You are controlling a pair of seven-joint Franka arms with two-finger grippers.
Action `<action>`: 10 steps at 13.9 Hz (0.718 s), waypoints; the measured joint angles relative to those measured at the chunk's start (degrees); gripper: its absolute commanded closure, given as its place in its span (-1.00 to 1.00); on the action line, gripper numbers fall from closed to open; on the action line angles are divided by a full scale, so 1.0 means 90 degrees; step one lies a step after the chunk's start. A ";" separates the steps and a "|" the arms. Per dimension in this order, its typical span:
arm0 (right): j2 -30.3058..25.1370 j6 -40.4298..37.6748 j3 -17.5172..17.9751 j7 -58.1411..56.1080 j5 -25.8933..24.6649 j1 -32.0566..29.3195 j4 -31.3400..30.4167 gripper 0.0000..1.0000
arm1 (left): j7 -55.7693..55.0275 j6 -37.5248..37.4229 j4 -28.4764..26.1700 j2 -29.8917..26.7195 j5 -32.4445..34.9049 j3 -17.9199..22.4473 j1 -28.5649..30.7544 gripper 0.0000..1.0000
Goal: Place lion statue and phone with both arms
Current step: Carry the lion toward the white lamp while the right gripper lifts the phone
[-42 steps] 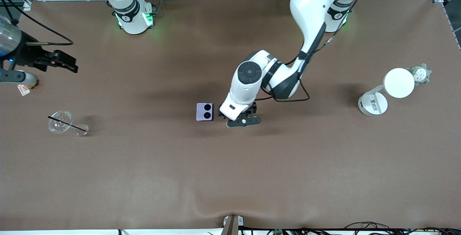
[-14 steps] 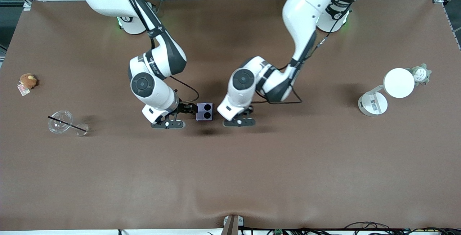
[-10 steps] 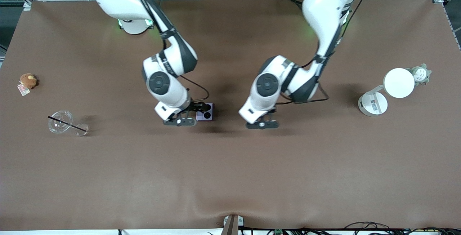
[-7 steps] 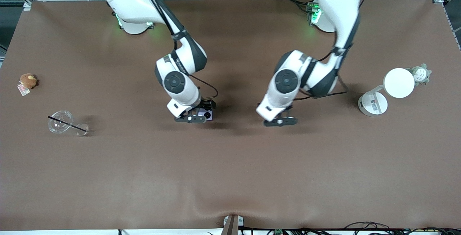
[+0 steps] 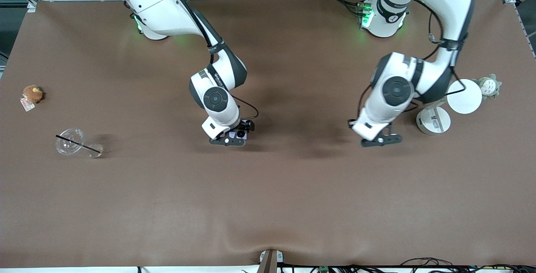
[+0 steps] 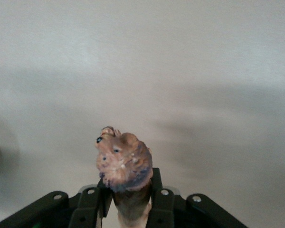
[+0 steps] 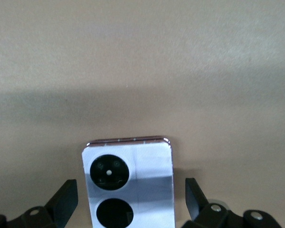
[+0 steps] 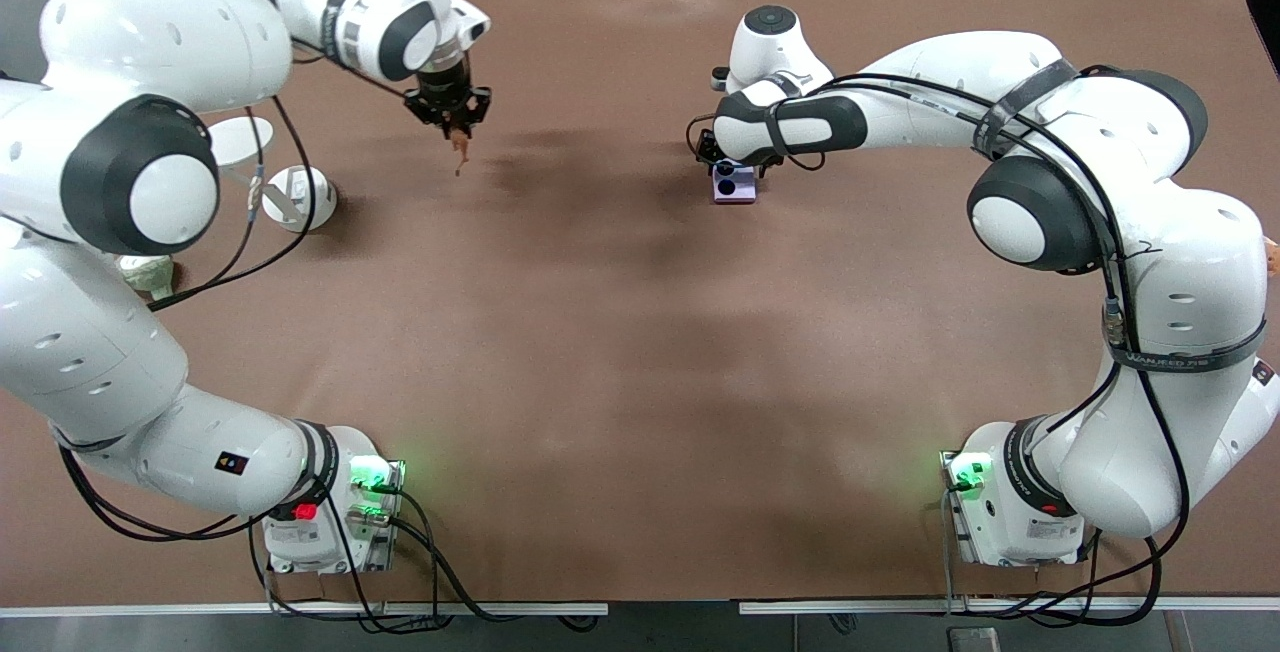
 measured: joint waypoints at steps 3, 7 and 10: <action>0.0055 -0.0003 -0.0011 0.0013 -0.0043 0.0000 0.0045 -1.00 | 0.0492 0.0335 -0.0497 -0.0020 0.0006 -0.0004 0.0461 1.00; 0.0242 0.0038 -0.0005 0.0064 -0.0063 0.0008 0.0115 -1.00 | 0.1655 0.0687 -0.0926 -0.0017 0.0006 -0.0006 0.1438 1.00; 0.0269 0.0043 -0.0002 0.0176 -0.0070 0.0021 0.0133 -1.00 | 0.2110 0.0890 -0.1143 0.0001 0.0006 -0.0019 0.1721 1.00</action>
